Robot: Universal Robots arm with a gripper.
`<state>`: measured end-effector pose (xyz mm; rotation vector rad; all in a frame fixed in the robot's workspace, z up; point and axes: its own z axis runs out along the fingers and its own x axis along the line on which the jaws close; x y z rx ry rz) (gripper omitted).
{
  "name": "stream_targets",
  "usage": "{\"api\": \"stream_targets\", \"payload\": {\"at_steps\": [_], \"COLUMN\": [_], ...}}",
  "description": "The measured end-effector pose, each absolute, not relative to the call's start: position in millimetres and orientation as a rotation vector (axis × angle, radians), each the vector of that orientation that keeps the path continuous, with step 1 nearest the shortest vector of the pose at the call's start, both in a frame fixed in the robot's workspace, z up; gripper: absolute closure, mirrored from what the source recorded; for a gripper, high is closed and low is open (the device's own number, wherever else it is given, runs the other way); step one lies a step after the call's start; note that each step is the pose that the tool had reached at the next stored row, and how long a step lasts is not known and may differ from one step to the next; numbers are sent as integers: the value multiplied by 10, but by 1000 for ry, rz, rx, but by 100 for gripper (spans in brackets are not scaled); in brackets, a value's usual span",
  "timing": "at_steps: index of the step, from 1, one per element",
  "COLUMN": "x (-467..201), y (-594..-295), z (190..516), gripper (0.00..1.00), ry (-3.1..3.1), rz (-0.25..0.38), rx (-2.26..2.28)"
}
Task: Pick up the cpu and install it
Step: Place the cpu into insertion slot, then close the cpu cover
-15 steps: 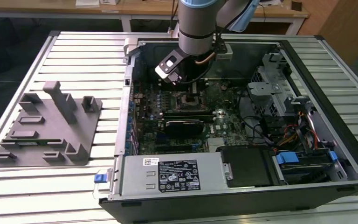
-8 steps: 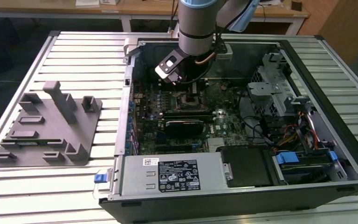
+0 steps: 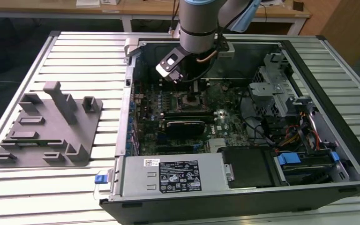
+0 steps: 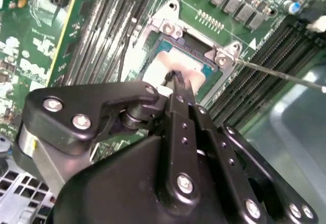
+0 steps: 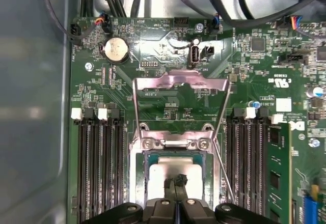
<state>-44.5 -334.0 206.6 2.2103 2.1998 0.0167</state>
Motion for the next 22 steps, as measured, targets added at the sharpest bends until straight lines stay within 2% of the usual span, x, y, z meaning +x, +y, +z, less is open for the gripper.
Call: {"api": "stream_targets", "payload": {"at_steps": [14, 22], "x": [-446, -446], "y": [-3336, -3336], "z": [2419, 2458], "gripper": [89, 89], "ry": [2200, 2200], "rz": [17, 17], "rx": [2210, 2210]}}
